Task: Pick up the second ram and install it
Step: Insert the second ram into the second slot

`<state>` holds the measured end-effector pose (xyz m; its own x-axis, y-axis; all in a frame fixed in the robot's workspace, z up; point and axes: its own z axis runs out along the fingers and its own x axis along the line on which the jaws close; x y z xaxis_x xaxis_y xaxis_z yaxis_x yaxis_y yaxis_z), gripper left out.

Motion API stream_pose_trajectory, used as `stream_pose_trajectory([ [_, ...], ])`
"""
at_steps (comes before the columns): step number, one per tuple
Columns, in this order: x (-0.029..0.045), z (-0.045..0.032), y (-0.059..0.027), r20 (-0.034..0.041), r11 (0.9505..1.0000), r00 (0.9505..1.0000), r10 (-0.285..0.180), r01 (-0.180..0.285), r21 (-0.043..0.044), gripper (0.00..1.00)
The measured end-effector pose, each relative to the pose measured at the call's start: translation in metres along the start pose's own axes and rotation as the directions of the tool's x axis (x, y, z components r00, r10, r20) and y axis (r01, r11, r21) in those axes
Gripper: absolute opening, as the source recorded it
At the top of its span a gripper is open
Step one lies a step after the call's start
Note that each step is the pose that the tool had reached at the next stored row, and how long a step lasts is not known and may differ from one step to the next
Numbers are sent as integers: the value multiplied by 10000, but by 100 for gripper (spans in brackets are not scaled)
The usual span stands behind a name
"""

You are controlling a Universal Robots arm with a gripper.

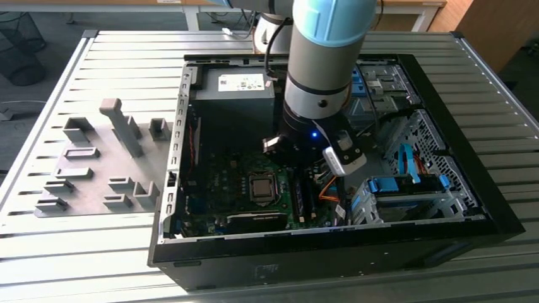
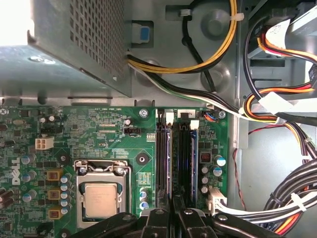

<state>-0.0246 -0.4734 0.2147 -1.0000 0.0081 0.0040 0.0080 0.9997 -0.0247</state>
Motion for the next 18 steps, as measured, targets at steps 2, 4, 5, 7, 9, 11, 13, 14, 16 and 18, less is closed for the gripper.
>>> stream_pose_trajectory([
  [2,-3,0,-2,-1,10000,10000,7,-7,1,14],
  [4,-3,3,-3,-1,10000,10000,9,-9,2,14],
  [5,-3,7,-2,-1,10000,10000,9,-9,1,14],
  [7,-4,15,-2,-1,10000,10000,9,-9,1,14],
  [9,-4,18,-2,-2,10000,10000,9,-9,3,14],
  [11,-4,19,-2,-2,10000,10000,9,-9,1,14],
  [13,-4,20,-2,-1,10000,10000,9,-9,1,14],
  [14,-4,20,-2,-1,10000,10000,9,-9,2,14],
  [16,-4,20,-2,-2,10000,10000,8,-8,1,14],
  [18,-4,24,-2,-1,10000,10000,9,-9,-1,14],
])
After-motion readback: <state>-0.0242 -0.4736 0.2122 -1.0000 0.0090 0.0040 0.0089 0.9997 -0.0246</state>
